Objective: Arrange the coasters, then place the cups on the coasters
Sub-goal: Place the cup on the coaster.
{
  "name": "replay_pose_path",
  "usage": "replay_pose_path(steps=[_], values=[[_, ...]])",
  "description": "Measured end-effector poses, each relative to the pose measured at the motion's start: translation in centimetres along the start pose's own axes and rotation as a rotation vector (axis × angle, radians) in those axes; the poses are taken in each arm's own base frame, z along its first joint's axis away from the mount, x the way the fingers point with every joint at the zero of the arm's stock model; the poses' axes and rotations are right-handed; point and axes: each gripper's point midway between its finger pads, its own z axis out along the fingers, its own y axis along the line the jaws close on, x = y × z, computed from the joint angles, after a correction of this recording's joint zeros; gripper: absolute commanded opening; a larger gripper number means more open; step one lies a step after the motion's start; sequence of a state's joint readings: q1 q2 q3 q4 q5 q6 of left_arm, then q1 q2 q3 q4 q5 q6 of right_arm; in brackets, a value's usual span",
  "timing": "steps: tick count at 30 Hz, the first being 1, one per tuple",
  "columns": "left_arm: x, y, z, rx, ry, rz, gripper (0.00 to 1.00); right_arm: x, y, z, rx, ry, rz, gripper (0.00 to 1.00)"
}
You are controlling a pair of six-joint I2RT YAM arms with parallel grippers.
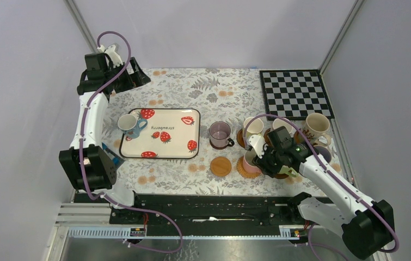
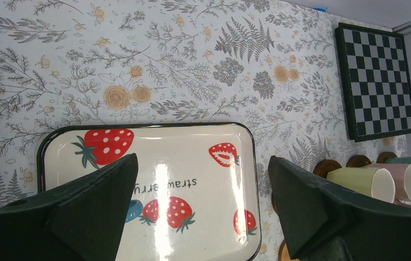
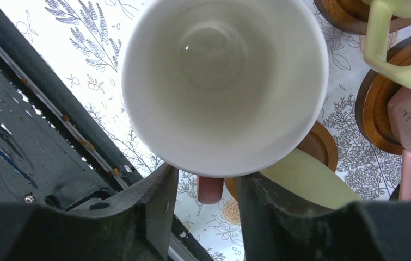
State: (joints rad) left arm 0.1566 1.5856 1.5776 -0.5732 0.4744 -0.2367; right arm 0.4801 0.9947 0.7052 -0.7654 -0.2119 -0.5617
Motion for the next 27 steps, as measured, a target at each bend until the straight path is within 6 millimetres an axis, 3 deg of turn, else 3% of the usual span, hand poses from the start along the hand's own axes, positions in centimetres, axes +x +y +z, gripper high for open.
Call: replay_pose_path(steps=[4,11,22,27], values=[[0.1,0.1,0.1,0.000,0.002,-0.001,0.99,-0.1,0.3,-0.2,-0.019,-0.006,-0.013,0.63],[0.2,0.1,0.3,-0.001,0.008,-0.003,0.99,-1.1,0.3,-1.5,-0.019,-0.037,-0.045,0.66],[0.5,0.3,0.7,-0.001,0.020,-0.008,0.99,-3.8,-0.6,-3.8,0.019,-0.110,-0.079,0.37],[0.5,0.4,0.7,-0.001,0.020,-0.008,0.99,-3.9,-0.9,-4.3,0.016,-0.077,-0.088,0.20]])
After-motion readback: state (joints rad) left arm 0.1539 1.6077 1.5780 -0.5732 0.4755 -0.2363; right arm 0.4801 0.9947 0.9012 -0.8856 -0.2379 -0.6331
